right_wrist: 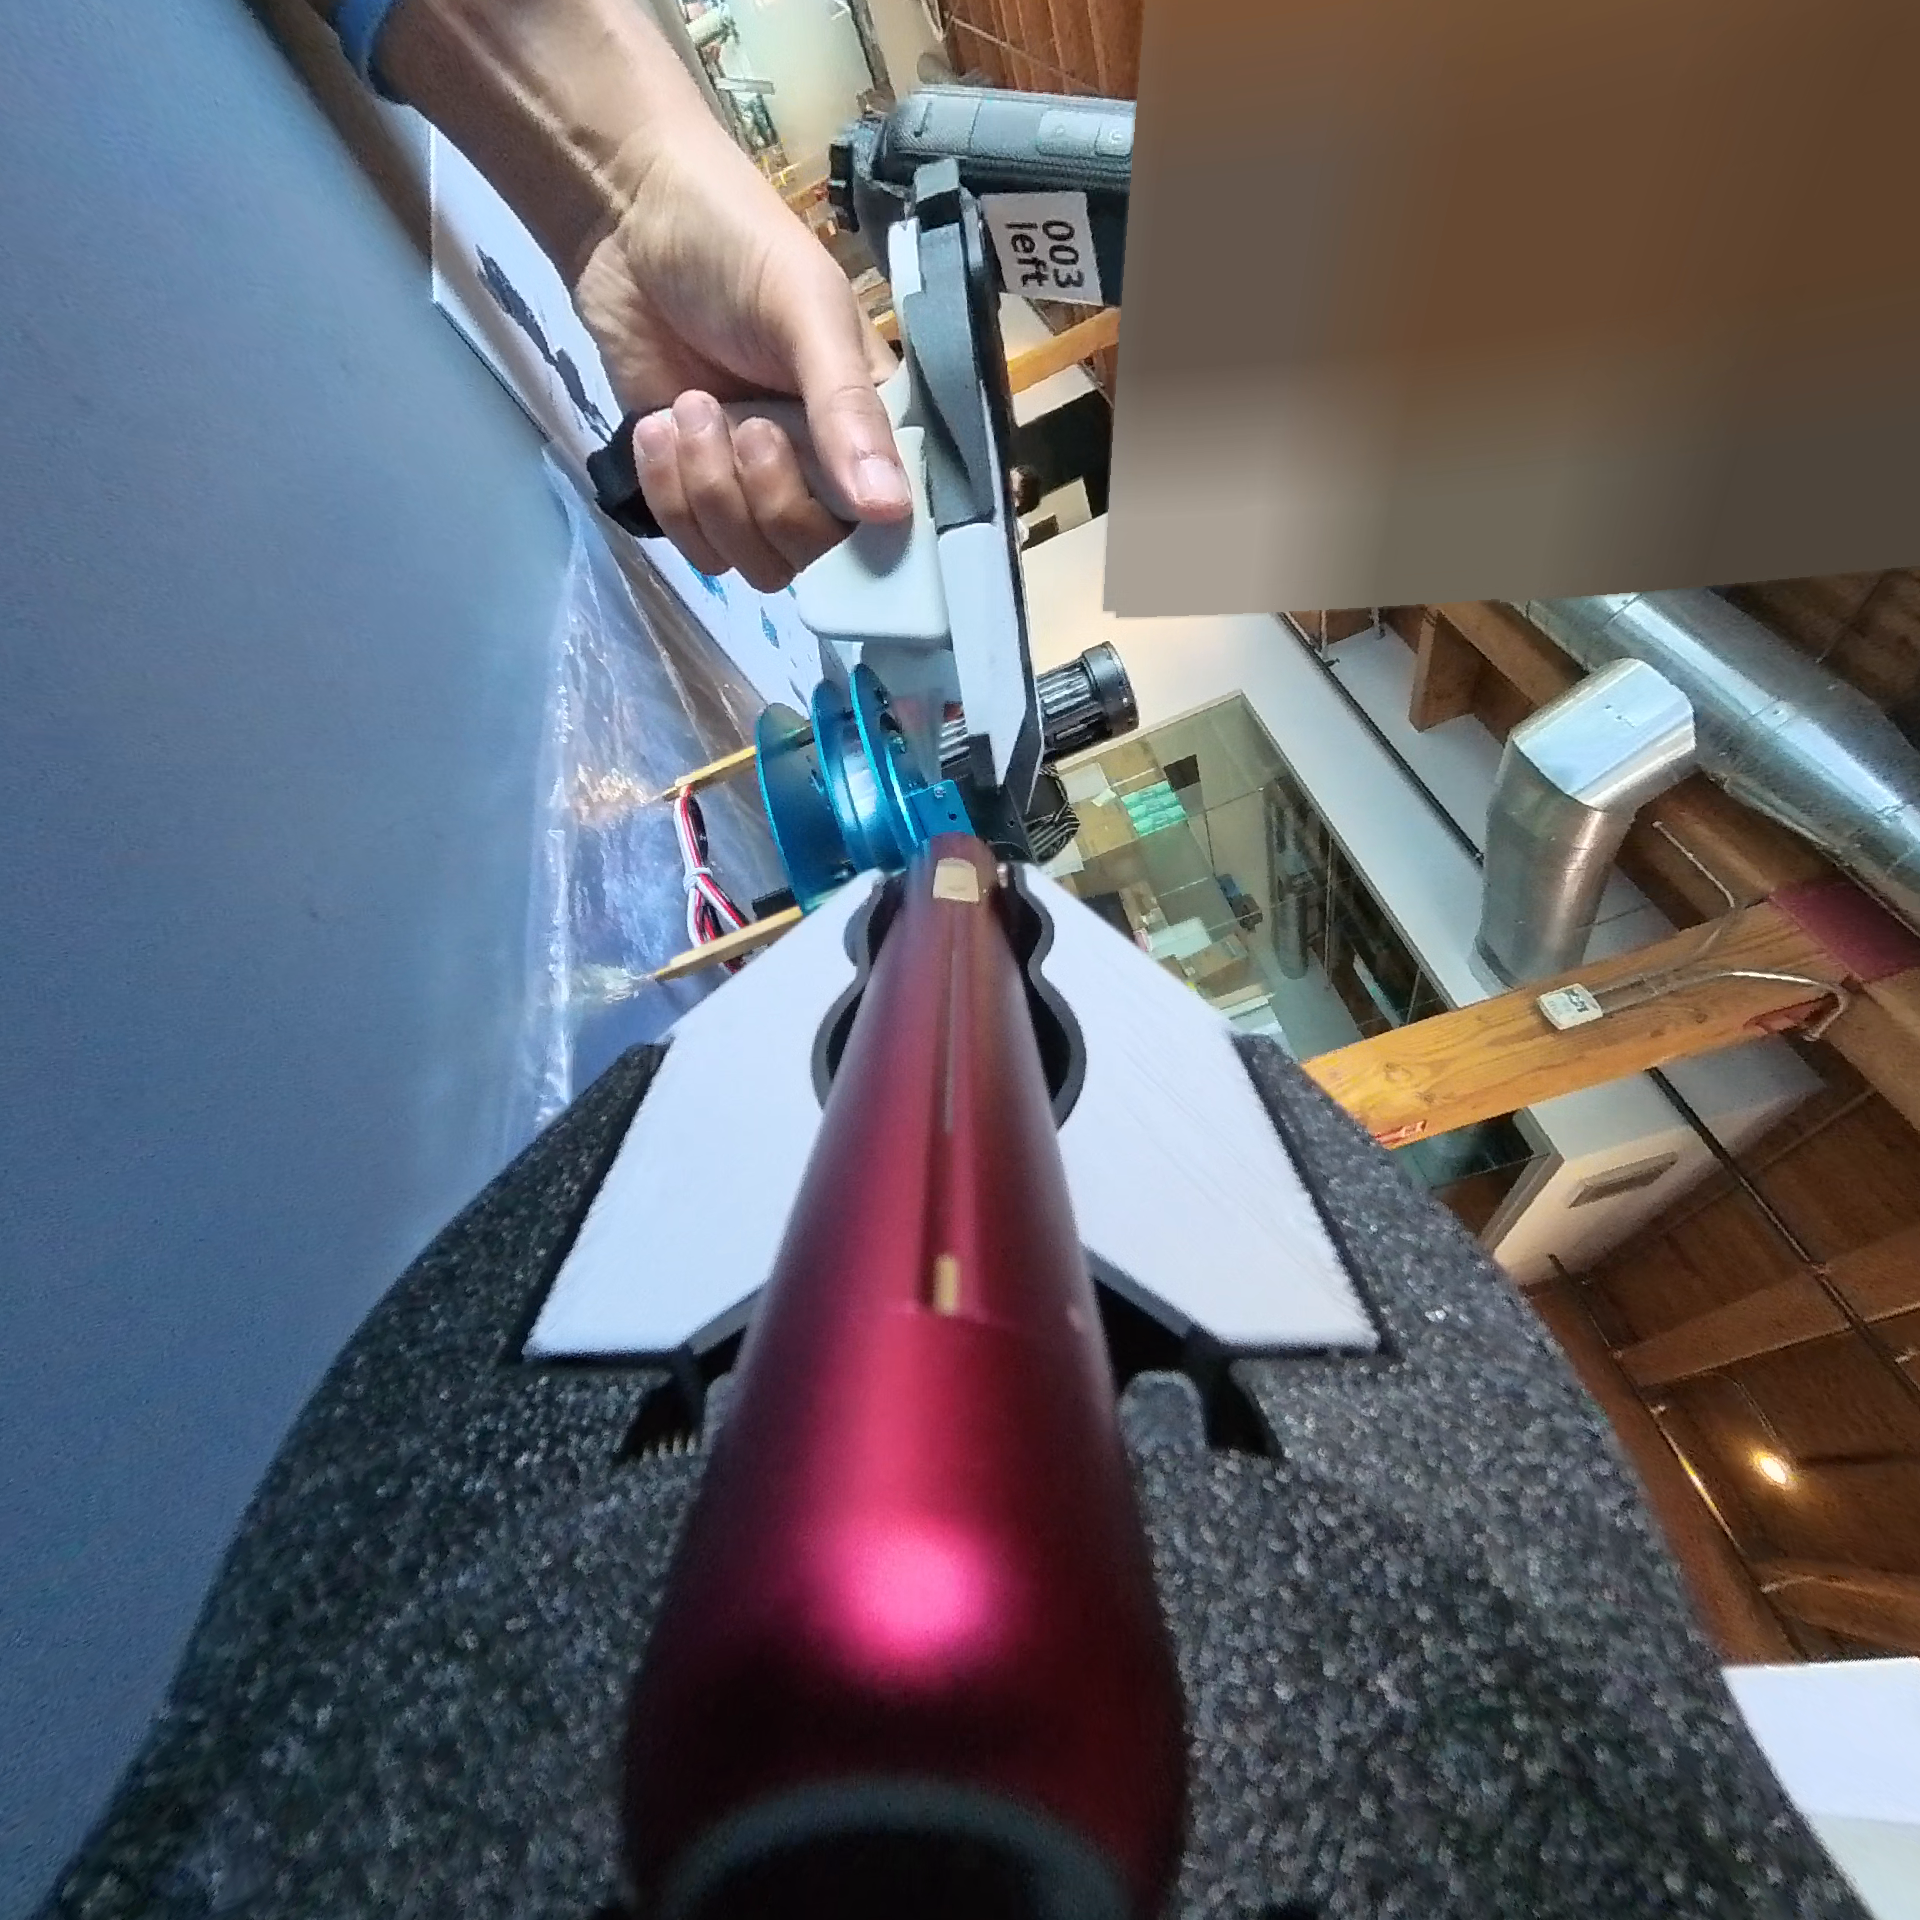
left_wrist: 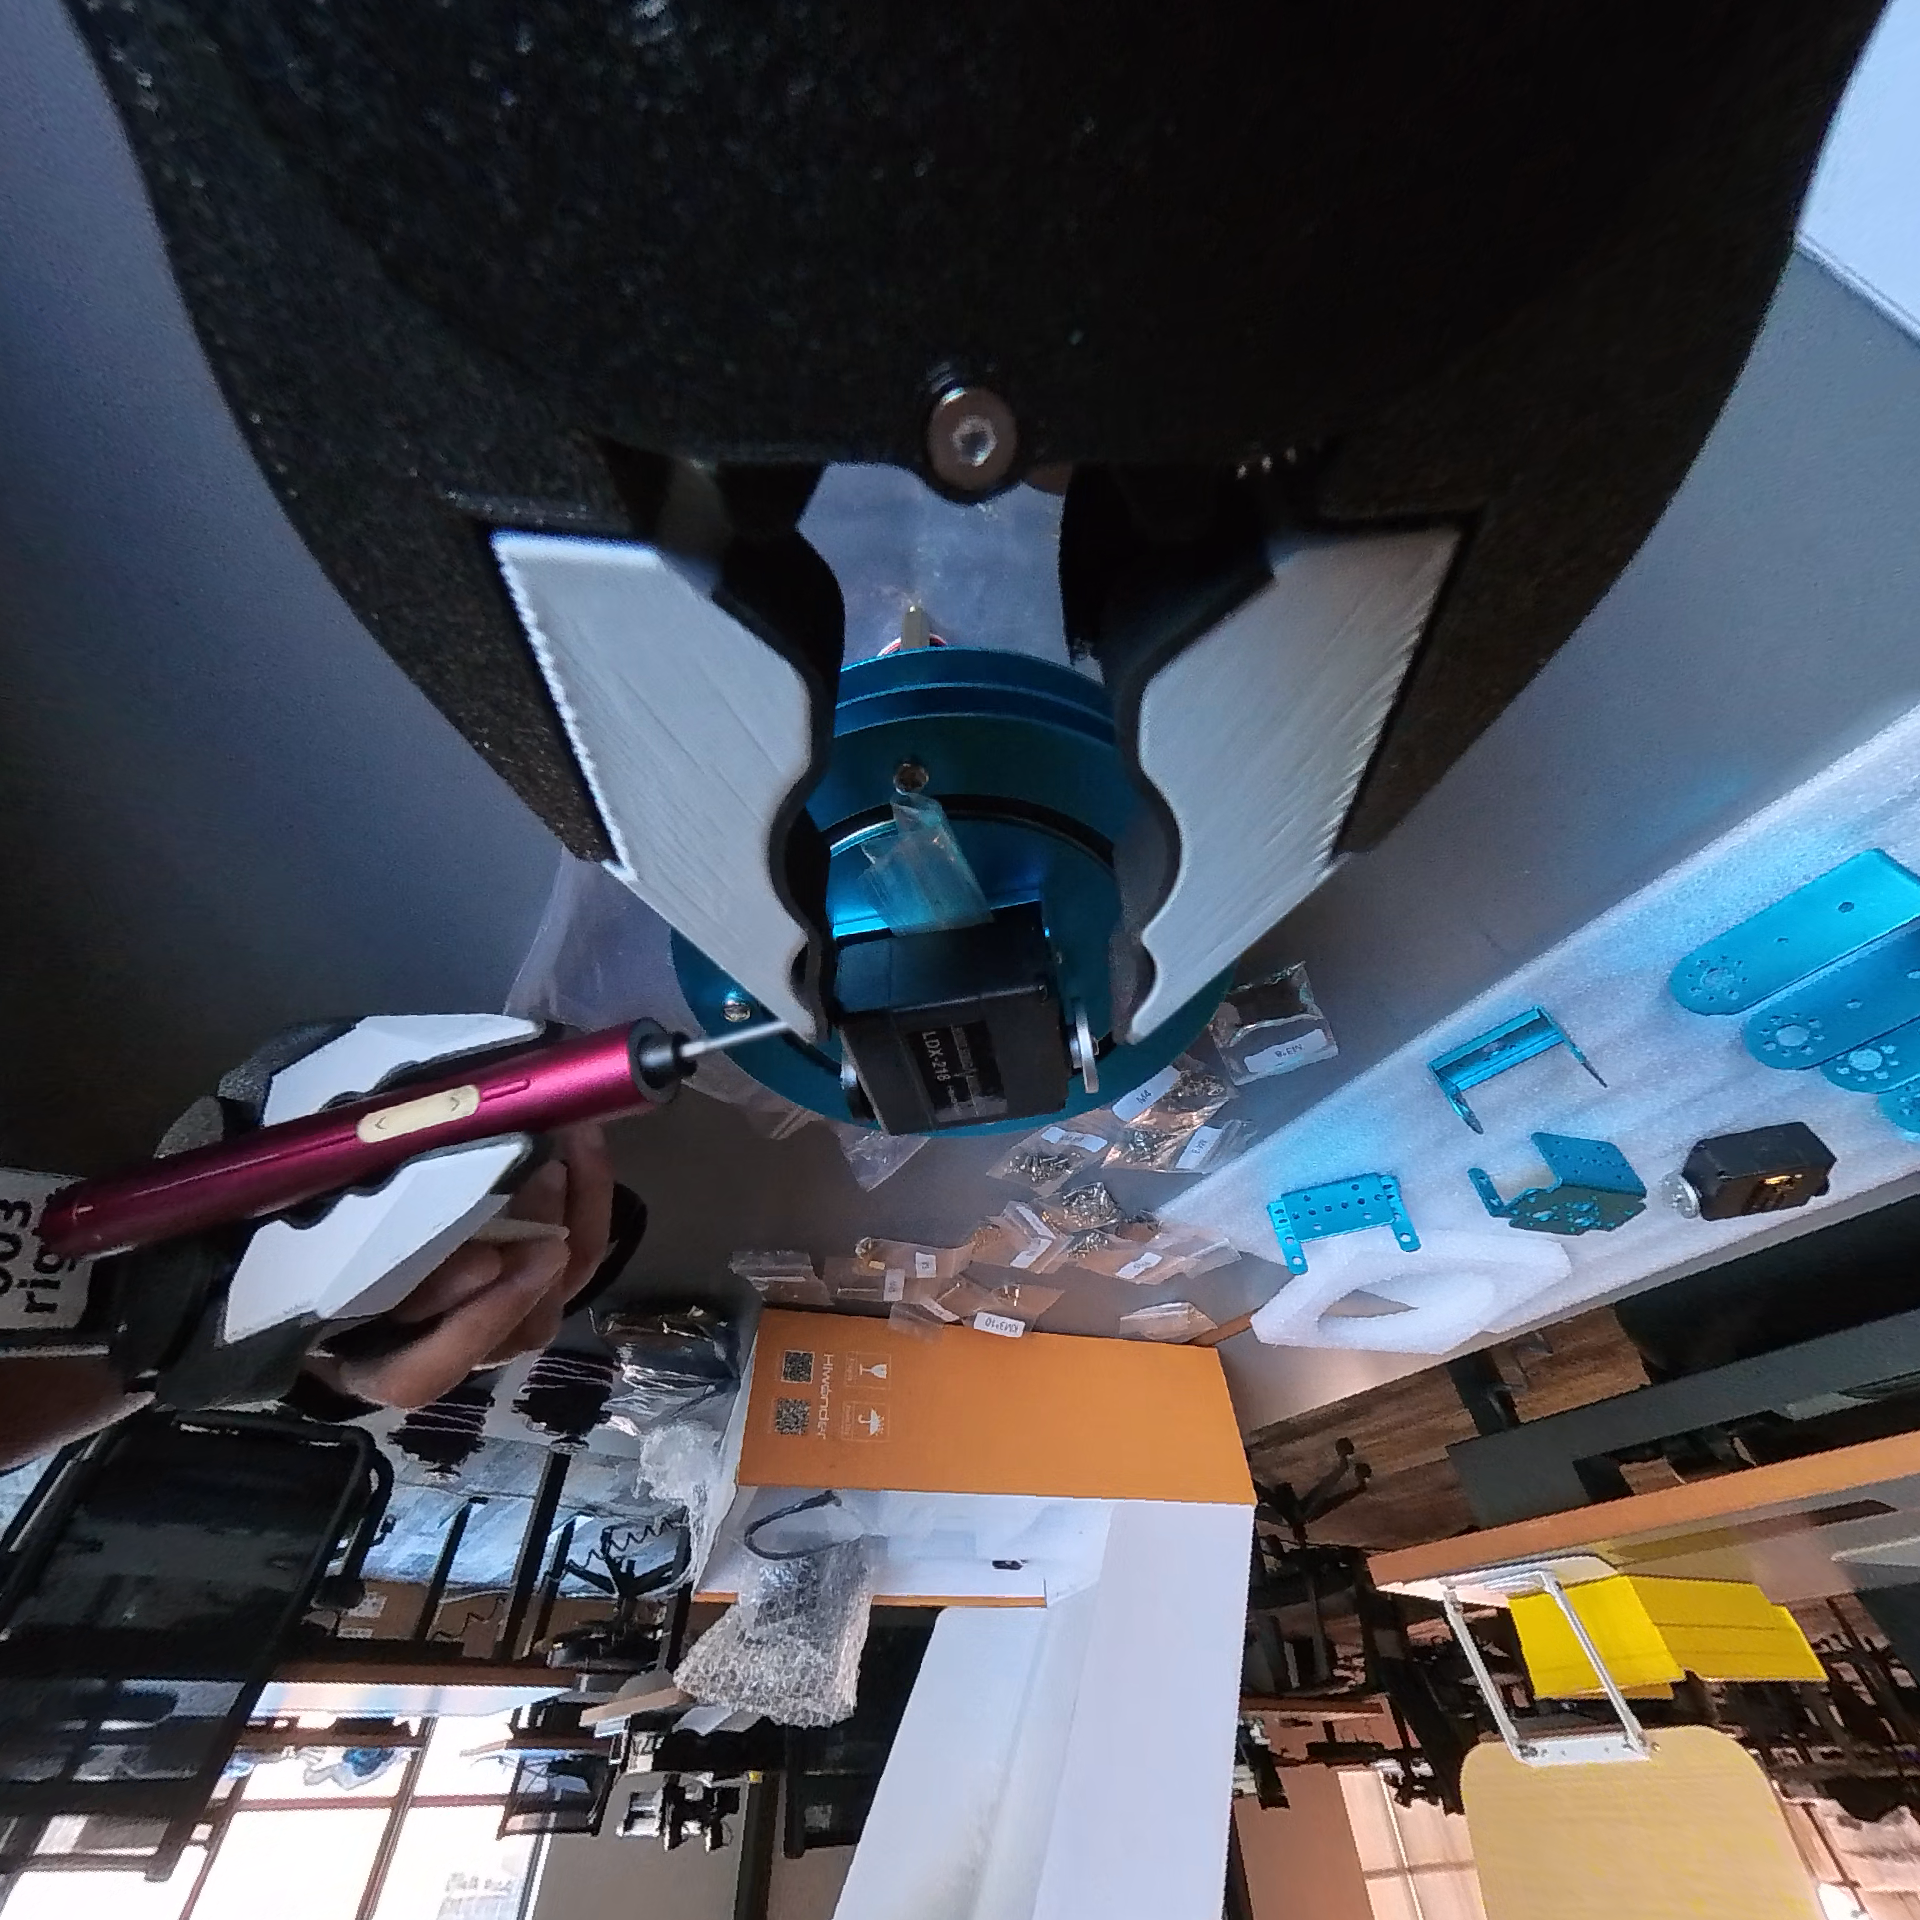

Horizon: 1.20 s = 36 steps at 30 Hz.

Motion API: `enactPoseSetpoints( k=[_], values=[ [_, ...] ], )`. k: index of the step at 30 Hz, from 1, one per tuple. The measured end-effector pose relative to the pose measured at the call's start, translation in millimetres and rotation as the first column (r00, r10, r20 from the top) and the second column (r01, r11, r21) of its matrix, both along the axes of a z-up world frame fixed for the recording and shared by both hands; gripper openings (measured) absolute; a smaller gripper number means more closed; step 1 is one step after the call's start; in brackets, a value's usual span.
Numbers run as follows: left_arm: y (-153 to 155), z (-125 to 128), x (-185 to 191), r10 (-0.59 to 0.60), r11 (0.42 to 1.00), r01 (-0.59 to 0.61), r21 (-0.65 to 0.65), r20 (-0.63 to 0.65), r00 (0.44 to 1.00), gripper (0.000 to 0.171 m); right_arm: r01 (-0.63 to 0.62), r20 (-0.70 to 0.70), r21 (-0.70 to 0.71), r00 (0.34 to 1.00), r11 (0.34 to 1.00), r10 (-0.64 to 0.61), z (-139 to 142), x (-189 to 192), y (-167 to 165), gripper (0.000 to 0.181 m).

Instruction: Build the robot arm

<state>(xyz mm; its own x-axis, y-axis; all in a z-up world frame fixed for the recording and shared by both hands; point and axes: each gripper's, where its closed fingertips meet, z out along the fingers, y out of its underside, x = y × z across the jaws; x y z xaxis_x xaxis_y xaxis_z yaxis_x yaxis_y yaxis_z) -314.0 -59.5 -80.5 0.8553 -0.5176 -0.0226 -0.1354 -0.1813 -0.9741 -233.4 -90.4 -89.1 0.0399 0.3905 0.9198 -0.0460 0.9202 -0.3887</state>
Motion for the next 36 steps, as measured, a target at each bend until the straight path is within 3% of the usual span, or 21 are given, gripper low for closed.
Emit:
enactPoseSetpoints(
  k=[6, 36],
  values=[
    [-1.6, -5.6, 4.7, -0.018, 1.000, 0.018, -0.010, -0.039, 0.999, 0.043, 0.008, -0.007, 0.002, 1.000, 1.000, -0.008, 0.9, -1.0, 1.3, 0.022],
    [-2.1, -6.0, 4.6, -0.017, 1.000, 0.017, -0.009, -0.048, 0.999, 0.043, 0.015, -0.003, 0.017, 1.000, 1.000, -0.015, -0.5, -3.3, 0.4, 0.021]
  ],
)
